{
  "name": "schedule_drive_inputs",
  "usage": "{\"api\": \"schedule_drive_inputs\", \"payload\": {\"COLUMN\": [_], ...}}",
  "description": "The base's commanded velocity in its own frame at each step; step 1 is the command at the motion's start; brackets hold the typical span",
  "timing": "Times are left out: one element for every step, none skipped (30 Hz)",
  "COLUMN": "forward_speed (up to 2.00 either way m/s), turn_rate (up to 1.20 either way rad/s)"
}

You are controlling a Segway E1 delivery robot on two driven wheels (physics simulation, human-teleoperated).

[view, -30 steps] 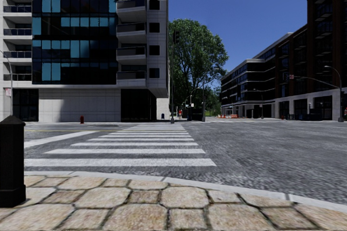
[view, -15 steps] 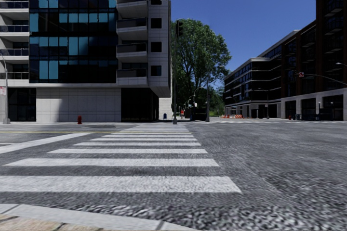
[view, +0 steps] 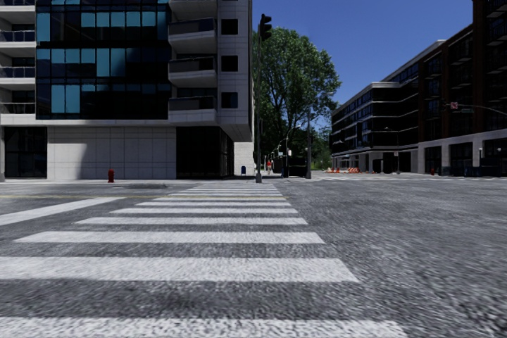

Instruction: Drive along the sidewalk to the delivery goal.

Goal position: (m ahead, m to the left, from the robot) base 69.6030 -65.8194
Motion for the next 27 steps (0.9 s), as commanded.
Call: {"api": "schedule_drive_inputs", "payload": {"forward_speed": [1.43,1.34,1.34,1.31,1.29,1.29,1.29,1.29,1.29,1.29,1.29,1.29,1.29,1.29,1.29,1.29,1.3,1.3,1.31,1.34,1.42,1.42,1.5,1.61,1.71,1.71,1.79], "turn_rate": [0.0,0.0,0.0,0.0,0.0,0.0,0.0,0.0,0.0,0.0,0.0,0.0,0.0,0.0,0.0,0.0,0.0,0.0,0.0,0.0,0.0,0.0,0.0,0.0,0.0,0.0,0.0]}}
